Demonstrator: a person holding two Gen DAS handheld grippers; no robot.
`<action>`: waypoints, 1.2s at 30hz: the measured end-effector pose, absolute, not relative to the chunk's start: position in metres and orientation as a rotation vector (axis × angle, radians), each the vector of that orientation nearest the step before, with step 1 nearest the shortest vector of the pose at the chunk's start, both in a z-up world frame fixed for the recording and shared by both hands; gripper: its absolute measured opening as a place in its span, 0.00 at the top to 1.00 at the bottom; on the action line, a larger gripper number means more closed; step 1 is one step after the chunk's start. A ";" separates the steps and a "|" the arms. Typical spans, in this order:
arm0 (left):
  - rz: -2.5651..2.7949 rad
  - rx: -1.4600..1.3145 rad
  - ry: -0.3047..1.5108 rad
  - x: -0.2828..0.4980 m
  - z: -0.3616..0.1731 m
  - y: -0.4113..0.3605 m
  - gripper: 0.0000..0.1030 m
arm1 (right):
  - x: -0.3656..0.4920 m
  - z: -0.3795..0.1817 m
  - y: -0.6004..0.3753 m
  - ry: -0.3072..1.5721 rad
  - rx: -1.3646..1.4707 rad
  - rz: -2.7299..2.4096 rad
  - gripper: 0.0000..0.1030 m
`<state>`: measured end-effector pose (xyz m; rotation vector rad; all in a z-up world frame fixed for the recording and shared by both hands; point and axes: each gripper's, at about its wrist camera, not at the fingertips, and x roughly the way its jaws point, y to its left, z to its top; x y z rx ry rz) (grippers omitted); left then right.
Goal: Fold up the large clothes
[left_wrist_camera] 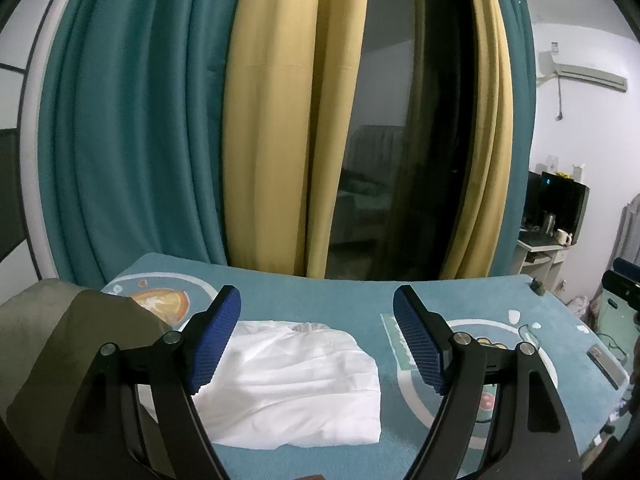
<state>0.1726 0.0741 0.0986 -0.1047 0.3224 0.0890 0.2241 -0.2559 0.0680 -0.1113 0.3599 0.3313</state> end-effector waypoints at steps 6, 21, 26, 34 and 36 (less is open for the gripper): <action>0.096 -0.110 0.322 0.174 0.095 0.073 0.21 | 0.228 0.067 -0.252 0.373 -0.118 0.330 0.02; 0.102 -0.117 0.326 0.173 0.095 0.075 0.21 | 0.228 0.067 -0.247 0.372 -0.124 0.328 0.02; 0.102 -0.118 0.327 0.174 0.097 0.077 0.21 | 0.229 0.066 -0.244 0.375 -0.126 0.328 0.02; 0.100 -0.118 0.324 0.173 0.098 0.077 0.21 | 0.229 0.065 -0.245 0.376 -0.126 0.329 0.02; 0.101 -0.118 0.325 0.173 0.098 0.077 0.21 | 0.229 0.066 -0.244 0.375 -0.126 0.327 0.02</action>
